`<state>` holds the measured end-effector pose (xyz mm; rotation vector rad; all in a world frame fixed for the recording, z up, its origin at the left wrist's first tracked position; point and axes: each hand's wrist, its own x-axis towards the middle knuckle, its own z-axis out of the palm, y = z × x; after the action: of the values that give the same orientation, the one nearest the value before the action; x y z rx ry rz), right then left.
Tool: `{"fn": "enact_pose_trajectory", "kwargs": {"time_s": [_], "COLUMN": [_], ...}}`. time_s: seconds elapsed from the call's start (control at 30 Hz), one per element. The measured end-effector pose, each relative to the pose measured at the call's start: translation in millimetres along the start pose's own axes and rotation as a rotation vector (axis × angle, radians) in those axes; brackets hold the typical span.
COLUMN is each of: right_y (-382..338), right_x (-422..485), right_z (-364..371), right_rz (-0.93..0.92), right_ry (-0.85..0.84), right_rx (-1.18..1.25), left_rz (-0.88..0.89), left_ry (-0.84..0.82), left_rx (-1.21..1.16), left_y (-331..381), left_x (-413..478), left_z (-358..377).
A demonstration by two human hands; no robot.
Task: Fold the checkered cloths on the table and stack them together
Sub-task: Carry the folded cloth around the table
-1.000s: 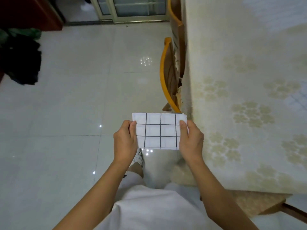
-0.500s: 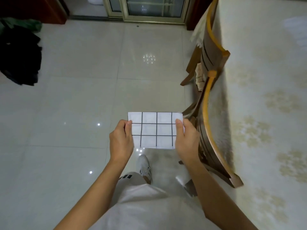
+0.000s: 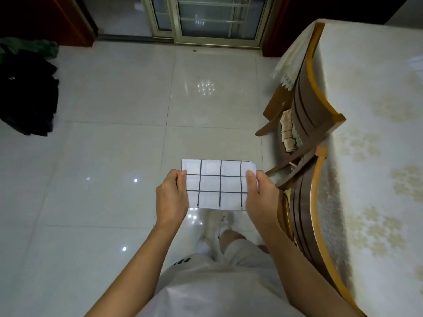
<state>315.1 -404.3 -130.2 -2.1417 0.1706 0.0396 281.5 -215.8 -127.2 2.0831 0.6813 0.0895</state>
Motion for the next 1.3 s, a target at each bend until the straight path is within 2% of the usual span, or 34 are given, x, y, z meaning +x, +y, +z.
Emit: {"fn": "enact_pose_trajectory", "kwargs": {"time_s": [0.33, 0.67, 0.9, 1.3], "right_y": [-32.0, -53.2, -69.8, -95.4], "right_x": [155.9, 336.1, 407.9, 524.7], "right_z": [28.8, 35.6, 38.2, 84.0], "right_rz": [-0.088, -0.023, 0.02, 0.044], "right_ry": [0.047, -0.005, -0.026, 0.039], "right_rx": [0.0, 0.026, 0.007, -0.004], "left_rz": [0.033, 0.007, 0.012, 0.079], "left_ry": [0.038, 0.045, 0.011, -0.044], "left_rx": [-0.014, 0.011, 0.036, 0.033], "left_y": [59.9, 144.0, 173.5, 200.8], "left_x": [137.7, 288.2, 359.3, 496.2], "left_z": [29.5, 81.2, 101.2, 120.4]}}
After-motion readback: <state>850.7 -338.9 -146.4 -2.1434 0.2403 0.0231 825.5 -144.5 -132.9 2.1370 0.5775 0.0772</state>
